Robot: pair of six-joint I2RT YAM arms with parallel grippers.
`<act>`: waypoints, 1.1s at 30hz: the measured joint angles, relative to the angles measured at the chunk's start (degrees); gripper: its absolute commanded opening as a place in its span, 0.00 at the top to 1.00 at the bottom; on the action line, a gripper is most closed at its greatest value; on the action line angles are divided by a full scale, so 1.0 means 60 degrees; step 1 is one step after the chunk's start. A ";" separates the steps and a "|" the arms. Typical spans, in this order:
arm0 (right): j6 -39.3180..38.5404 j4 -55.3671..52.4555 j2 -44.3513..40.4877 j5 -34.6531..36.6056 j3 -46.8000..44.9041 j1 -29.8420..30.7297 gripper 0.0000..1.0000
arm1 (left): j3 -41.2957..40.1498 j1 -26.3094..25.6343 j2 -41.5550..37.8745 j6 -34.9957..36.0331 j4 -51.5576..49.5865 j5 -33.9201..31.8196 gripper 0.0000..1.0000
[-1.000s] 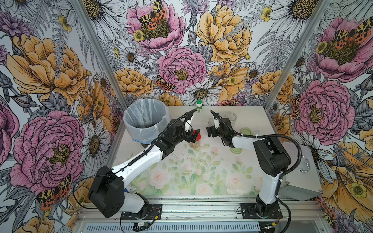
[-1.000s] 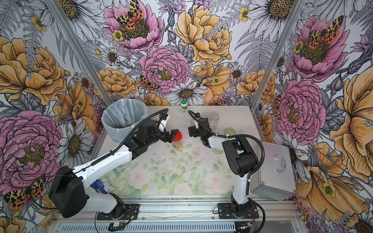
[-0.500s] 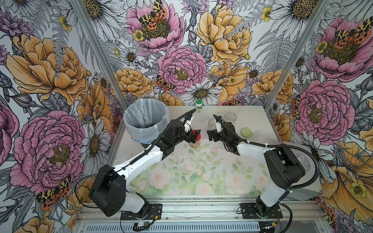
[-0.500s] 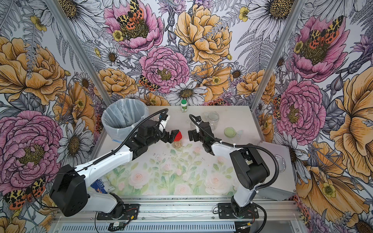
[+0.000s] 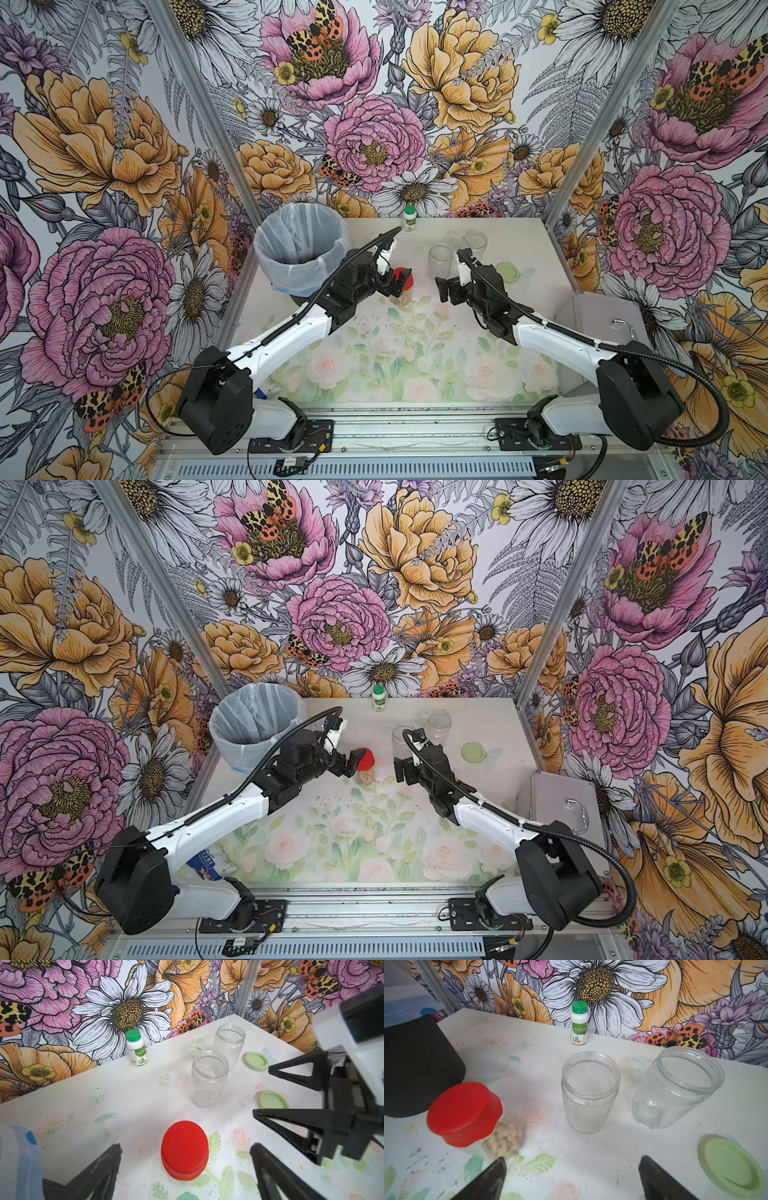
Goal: Empty moldy peanuts from jars
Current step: Place the jar at the center of the board, then pick up the jar from the center of the board.
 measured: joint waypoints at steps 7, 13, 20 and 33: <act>0.0226 -0.1887 -0.0423 -0.0219 0.0878 0.1381 0.01 | 0.0936 -0.0007 -0.0084 0.0036 -0.1188 -0.0557 0.01; 0.0237 -0.2652 0.0157 -0.0430 0.2142 0.2320 0.02 | 0.0914 -0.0007 -0.0375 0.0018 -0.1577 -0.0823 0.01; 0.0098 -0.3067 0.1661 -0.0645 0.3330 0.2769 0.00 | 0.0364 -0.0007 -0.1147 -0.0036 -0.1650 -0.1064 0.01; -0.0266 -0.3417 0.3501 0.0004 0.4885 0.2827 0.00 | -0.0474 0.0018 -0.2331 -0.0273 -0.1676 -0.1530 0.01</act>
